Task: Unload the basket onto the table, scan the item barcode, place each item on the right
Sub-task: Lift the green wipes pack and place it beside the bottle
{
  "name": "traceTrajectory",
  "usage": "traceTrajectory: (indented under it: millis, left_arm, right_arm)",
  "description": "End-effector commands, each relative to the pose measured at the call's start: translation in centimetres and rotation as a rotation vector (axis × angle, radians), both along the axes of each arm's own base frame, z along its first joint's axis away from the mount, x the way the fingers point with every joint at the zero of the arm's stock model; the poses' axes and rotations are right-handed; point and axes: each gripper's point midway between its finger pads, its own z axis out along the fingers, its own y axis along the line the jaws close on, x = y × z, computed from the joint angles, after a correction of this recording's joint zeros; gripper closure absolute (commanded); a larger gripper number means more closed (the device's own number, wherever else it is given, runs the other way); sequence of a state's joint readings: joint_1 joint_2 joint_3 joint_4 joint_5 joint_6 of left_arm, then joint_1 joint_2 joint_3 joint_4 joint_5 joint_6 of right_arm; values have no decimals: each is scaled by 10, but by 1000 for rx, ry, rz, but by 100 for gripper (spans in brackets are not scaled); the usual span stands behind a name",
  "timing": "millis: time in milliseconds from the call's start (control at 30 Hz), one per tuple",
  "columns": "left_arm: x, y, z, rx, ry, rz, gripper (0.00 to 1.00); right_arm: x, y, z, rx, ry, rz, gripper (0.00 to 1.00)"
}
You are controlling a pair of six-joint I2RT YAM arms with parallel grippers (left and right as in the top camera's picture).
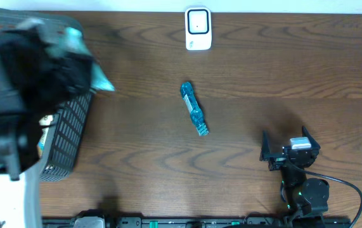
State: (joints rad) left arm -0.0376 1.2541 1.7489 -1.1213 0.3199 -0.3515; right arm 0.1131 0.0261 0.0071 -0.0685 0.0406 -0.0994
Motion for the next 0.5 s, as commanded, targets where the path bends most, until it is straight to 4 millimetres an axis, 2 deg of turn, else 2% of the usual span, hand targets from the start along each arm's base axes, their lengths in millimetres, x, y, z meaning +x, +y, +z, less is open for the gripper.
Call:
traceTrajectory:
  millis: [0, 167, 467]
  left_arm:
    - [6, -14, -60, 102, 174, 35, 76]
    - [15, -44, -133, 141, 349, 55, 76]
    - [47, -88, -240, 143, 560, 99, 76]
  right_arm:
    - [0, -1, -1, -11, 2, -3, 1]
    - [0, -1, -1, -11, 2, -3, 1]
    - [0, -1, -1, -11, 2, -3, 1]
